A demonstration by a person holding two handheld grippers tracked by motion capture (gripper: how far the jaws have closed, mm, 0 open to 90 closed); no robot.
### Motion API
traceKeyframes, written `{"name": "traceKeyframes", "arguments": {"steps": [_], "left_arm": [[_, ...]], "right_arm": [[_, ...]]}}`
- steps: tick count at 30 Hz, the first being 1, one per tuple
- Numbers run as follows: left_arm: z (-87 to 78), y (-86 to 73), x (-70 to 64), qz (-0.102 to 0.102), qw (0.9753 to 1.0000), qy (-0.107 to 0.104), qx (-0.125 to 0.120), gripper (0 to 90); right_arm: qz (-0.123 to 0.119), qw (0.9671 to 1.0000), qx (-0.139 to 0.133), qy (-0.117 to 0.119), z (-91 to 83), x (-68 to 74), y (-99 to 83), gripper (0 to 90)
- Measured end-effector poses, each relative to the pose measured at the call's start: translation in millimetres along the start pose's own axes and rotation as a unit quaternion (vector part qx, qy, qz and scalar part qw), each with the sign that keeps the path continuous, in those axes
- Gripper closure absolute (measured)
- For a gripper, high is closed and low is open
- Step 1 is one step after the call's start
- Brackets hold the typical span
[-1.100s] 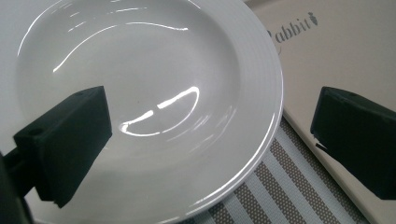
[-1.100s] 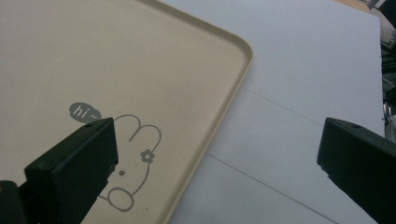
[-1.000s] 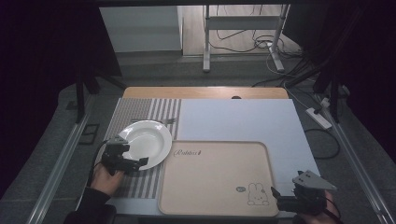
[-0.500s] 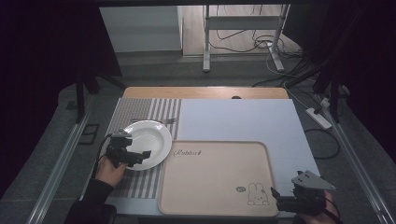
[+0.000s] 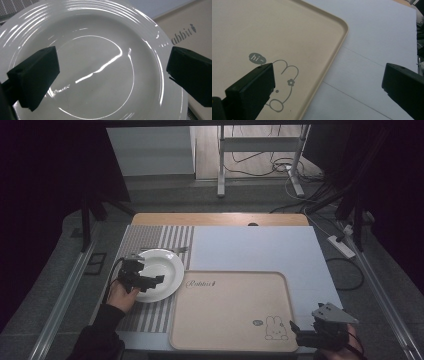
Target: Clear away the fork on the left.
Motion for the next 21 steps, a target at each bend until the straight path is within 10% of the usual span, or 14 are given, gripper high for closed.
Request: {"name": "traceKeyframes", "arguments": {"steps": [21], "left_arm": [[13.4,20.3,25.8,-0.006,0.9997,0.014,0.018,0.4]], "right_arm": [[-0.003,1.0000,0.003,0.001,0.5,0.4,-0.2,0.0]]}}
Point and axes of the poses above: each handheld gripper's, and its own axes: z roughly forward along the jaws, y roughly out of its top, x roughly to its left, the point moved 7 cm from there along z, roughly forward along the jaws, and after that the axes turned 7 degrees about -y, right-handed, at the moved point
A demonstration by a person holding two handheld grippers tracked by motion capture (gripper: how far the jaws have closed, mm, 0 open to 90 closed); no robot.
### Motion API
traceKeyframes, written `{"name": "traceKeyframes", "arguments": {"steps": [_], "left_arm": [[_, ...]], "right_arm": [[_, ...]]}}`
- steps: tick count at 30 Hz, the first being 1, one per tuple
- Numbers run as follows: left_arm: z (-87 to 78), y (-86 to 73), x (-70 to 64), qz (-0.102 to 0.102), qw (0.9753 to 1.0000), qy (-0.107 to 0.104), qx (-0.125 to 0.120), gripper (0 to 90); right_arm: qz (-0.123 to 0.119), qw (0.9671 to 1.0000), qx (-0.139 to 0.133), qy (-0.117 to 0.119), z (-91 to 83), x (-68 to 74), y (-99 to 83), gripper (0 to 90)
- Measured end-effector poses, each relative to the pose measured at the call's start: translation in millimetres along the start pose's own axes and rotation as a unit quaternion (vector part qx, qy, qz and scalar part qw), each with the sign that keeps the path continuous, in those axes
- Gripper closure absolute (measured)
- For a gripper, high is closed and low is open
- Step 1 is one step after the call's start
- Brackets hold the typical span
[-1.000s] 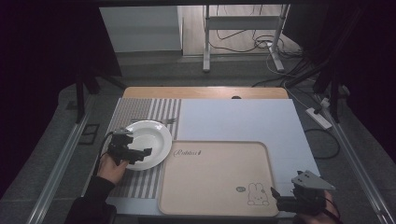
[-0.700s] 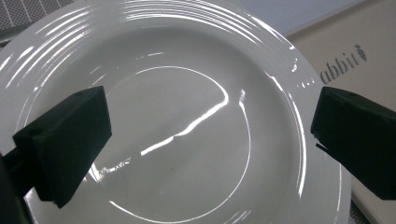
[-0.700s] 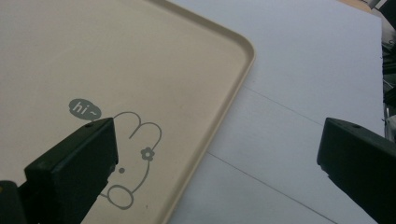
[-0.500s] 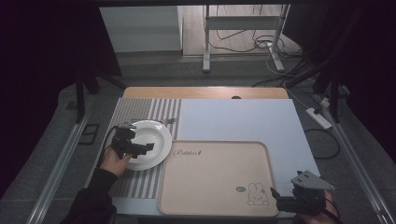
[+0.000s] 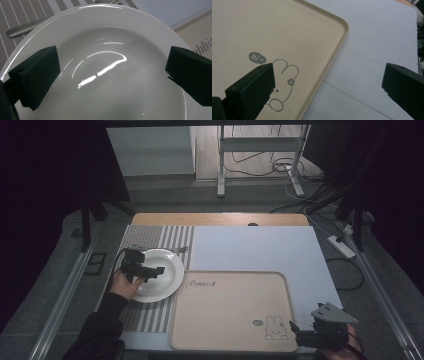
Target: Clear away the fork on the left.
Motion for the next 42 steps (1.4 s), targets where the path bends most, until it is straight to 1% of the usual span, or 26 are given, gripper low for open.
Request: {"name": "traceKeyframes", "arguments": {"steps": [2,5,6,10,11,12,13,19,20,21,23,24,25,27,29,30,31,32,33,35,37,38,39,40,41,42], "left_arm": [[1.8,4.2,4.6,-0.006,1.0000,-0.005,-0.005,0.4],[2.6,6.9,7.7,-0.007,0.9999,-0.007,-0.004,0.3],[4.1,9.9,10.5,-0.010,0.9999,-0.007,-0.005,0.2],[6.0,14.0,15.5,-0.006,1.0000,-0.003,-0.002,0.0],[6.9,16.7,19.2,-0.007,1.0000,-0.002,-0.003,0.0],[6.9,16.7,19.2,-0.007,1.0000,-0.002,-0.003,0.0],[7.8,19.5,23.3,-0.009,0.9999,-0.001,-0.004,0.0],[13.4,27.0,34.0,-0.014,0.9999,-0.001,-0.002,0.0],[13.4,27.0,34.0,-0.014,0.9999,-0.001,-0.002,0.0],[16.4,29.3,37.0,-0.015,0.9999,0.001,0.001,0.1],[18.2,30.6,38.8,-0.015,0.9999,0.004,0.004,0.1],[19.0,31.3,39.6,-0.013,0.9999,0.005,0.006,1.7],[19.6,33.9,41.5,-0.005,0.9999,0.008,0.009,3.5],[18.3,37.1,43.6,0.003,0.9999,0.010,0.011,9.2],[17.1,38.7,45.2,0.005,0.9998,0.013,0.012,16.5],[15.8,40.6,47.4,0.006,0.9997,0.019,0.013,16.5],[14.4,42.5,49.7,0.006,0.9996,0.023,0.012,25.0],[13.1,44.2,51.9,0.006,0.9997,0.021,0.013,25.0],[12.3,46.0,54.8,0.004,0.9997,0.023,0.012,34.4],[12.2,49.7,63.3,-0.001,0.9997,0.016,0.018,49.0],[14.4,51.5,69.2,-0.004,0.9996,0.014,0.024,59.8],[14.4,51.5,69.2,-0.004,0.9996,0.014,0.024,67.4],[18.6,52.5,75.1,-0.007,0.9994,0.012,0.033,75.4],[18.6,52.5,75.1,-0.007,0.9994,0.012,0.033,82.1],[23.9,53.0,81.0,-0.003,0.9986,0.022,0.047,89.0],[23.9,53.0,81.0,-0.003,0.9986,0.022,0.047,89.0]], "right_arm": [[0.000,1.0000,0.000,0.000,0.1,0.1,0.0,0.0],[-0.001,1.0000,0.001,0.000,0.2,0.1,0.0,0.0],[-0.001,1.0000,0.001,0.000,0.3,0.1,-0.1,0.0],[-0.001,1.0000,0.002,0.000,0.4,0.2,-0.1,0.0],[-0.002,1.0000,0.002,0.000,0.5,0.3,-0.2,0.0],[-0.002,1.0000,0.003,0.000,0.5,0.3,-0.2,0.0],[-0.002,1.0000,0.003,0.000,0.5,0.3,-0.2,0.0],[-0.003,1.0000,0.003,-0.001,0.8,0.5,-0.2,0.0],[-0.003,1.0000,0.003,-0.001,0.8,0.5,-0.2,0.0],[-0.003,1.0000,0.003,0.000,0.9,0.6,-0.3,0.0],[-0.003,1.0000,0.003,0.000,0.9,0.7,-0.3,0.0],[-0.003,1.0000,0.003,0.000,0.8,0.8,-0.3,0.0],[-0.004,1.0000,0.004,0.000,0.7,0.7,-0.4,0.0],[-0.004,1.0000,0.004,0.000,0.7,0.8,-0.4,0.0],[-0.004,1.0000,0.003,0.000,0.8,0.8,-0.4,0.0],[-0.004,1.0000,0.004,0.000,0.8,0.8,-0.4,0.0],[-0.004,1.0000,0.003,0.000,0.8,0.9,-0.4,0.0],[-0.004,1.0000,0.003,0.000,0.8,0.9,-0.4,0.0],[-0.004,1.0000,0.004,0.000,0.9,0.9,-0.5,0.0],[-0.005,1.0000,0.004,0.000,0.9,0.9,-0.5,0.0],[-0.005,1.0000,0.004,0.000,1.1,0.9,-0.5,0.0],[-0.005,1.0000,0.004,0.000,1.1,0.9,-0.5,0.0],[-0.005,1.0000,0.005,0.000,1.1,1.0,-0.5,0.0],[-0.005,1.0000,0.005,0.000,1.1,1.0,-0.5,0.0],[-0.005,1.0000,0.004,0.000,1.0,1.0,-0.5,0.0],[-0.005,1.0000,0.004,0.000,1.0,0.9,-0.5,0.0]]}}
Point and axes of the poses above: each handheld gripper's, and its own axes: z roughly forward along the jaws, y roughly out of its top, x roughly to its left, the point moved 7 cm from there along z, roughly forward along the jaws, and after that the axes turned 7 degrees about -y, right-handed, at the moved point
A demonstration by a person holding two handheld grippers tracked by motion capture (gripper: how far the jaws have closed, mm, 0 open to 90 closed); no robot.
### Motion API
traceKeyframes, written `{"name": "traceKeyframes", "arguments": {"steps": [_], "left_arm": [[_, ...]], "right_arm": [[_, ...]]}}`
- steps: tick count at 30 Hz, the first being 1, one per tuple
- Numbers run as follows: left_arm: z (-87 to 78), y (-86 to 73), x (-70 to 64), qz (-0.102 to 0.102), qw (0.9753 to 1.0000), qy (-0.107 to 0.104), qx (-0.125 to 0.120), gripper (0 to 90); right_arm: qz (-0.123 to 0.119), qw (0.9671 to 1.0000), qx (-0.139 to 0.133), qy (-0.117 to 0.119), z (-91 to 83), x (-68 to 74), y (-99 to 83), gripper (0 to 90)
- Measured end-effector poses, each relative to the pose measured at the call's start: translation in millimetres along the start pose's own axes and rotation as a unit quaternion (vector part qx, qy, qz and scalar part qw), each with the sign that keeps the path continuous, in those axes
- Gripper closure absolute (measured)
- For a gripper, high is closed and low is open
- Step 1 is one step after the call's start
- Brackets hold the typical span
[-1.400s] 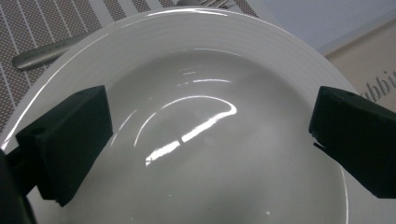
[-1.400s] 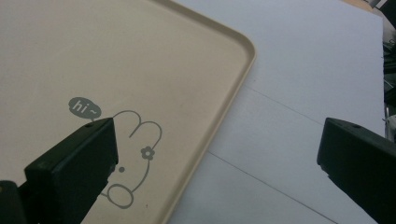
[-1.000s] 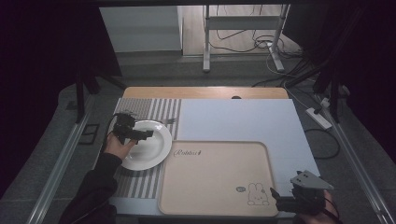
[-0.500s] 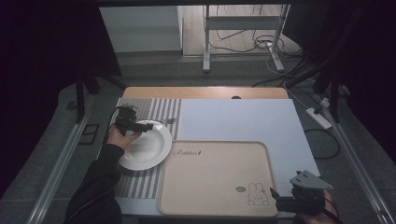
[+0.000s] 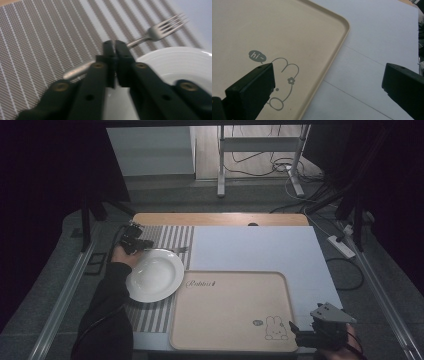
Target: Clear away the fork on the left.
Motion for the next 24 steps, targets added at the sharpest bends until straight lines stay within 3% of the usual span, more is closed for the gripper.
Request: {"name": "traceKeyframes", "arguments": {"steps": [1,6,9,12,17,24], "left_arm": [[6.4,1.2,5.2,0.000,0.9999,0.005,0.013,89.1],[15.7,3.9,15.7,-0.007,0.9994,0.019,0.029,89.0],[22.2,3.1,26.9,-0.011,0.9974,0.044,0.056,89.0],[24.3,0.5,33.1,-0.022,0.9959,0.054,0.069,89.1],[22.4,-3.8,32.4,-0.036,0.9962,0.038,0.069,89.1],[17.3,-12.8,23.6,-0.030,0.9957,0.012,0.087,89.2]], "right_arm": [[0.000,1.0000,0.000,0.000,0.1,0.0,0.0,0.0],[0.001,1.0000,0.000,0.000,0.0,0.0,-0.1,0.0],[0.001,1.0000,0.000,0.001,0.0,0.0,-0.2,0.0],[0.001,1.0000,0.000,0.002,-0.2,0.0,-0.4,0.0],[-0.001,1.0000,0.001,0.001,-0.9,0.2,-0.7,0.0],[-0.007,1.0000,0.002,-0.002,-0.8,1.4,-0.9,0.0]]}}
Point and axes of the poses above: each handheld gripper's, and its own axes: z roughly forward along the jaws, y roughly out of its top, x roughly to its left, the point moved 7 cm from there along z, roughly forward along the jaws, and after that the axes turned 7 degrees about -y, right-handed, at the moved point
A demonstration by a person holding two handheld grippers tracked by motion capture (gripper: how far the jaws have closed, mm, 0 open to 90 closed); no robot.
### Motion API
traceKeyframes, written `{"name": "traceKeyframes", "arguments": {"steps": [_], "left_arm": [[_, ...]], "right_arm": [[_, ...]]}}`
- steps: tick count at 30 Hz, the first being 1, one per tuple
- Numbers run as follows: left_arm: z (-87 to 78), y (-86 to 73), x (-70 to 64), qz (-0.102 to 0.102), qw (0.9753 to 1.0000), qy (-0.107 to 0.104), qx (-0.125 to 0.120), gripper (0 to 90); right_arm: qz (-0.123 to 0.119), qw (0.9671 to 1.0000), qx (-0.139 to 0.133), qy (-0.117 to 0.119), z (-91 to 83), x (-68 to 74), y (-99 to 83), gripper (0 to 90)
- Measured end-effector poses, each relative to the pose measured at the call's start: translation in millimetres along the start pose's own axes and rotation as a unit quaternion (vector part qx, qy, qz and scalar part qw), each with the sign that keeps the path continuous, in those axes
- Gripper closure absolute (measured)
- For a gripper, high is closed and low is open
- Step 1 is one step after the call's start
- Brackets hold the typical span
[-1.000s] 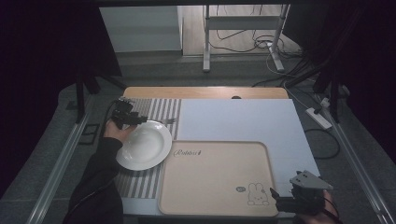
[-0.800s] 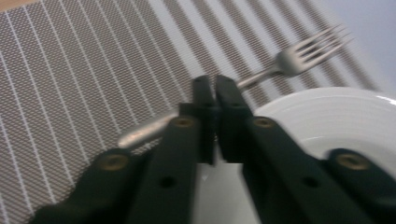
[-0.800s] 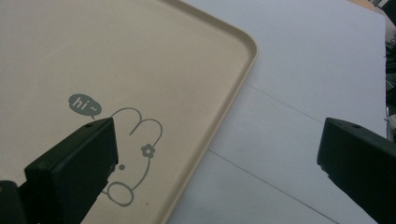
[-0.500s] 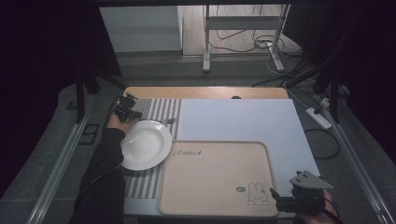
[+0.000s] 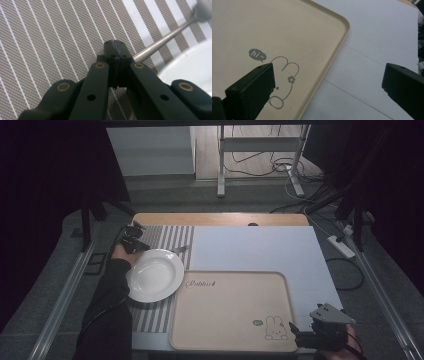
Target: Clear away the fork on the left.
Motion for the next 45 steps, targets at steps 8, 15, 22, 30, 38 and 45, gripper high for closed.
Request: {"name": "traceKeyframes", "arguments": {"steps": [8,15,22,30,38,45], "left_arm": [[-3.5,-8.8,-1.4,-0.002,0.9996,-0.029,0.005,89.2],[-10.3,-1.2,-0.6,-0.007,0.9992,-0.025,-0.030,80.4],[-14.9,17.1,-16.5,0.008,0.9961,-0.043,-0.077,45.9],[10.0,37.2,-47.5,0.053,0.9954,-0.059,-0.054,12.5],[30.3,48.1,-61.4,0.066,0.9965,-0.045,-0.024,0.0],[46.2,49.4,-60.2,0.073,0.9970,-0.022,0.013,0.0]], "right_arm": [[-0.003,1.0000,0.001,0.000,0.4,0.6,0.0,0.0],[-0.004,1.0000,0.000,0.000,0.3,0.8,0.0,0.0],[-0.006,1.0000,0.001,0.001,0.1,1.1,-0.1,0.0],[-0.007,1.0000,0.001,0.001,0.0,1.3,-0.1,0.0],[-0.008,1.0000,-0.001,0.003,-0.3,1.4,-0.2,0.0],[-0.008,1.0000,-0.001,0.003,-0.4,1.4,-0.2,0.0]]}}
Point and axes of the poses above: each handheld gripper's, and its own axes: z roughly forward along the jaws, y roughly out of its top, x roughly to its left, the point moved 7 cm from there along z, roughly forward along the jaws, and after that the axes turned 7 degrees about -y, right-handed, at the moved point
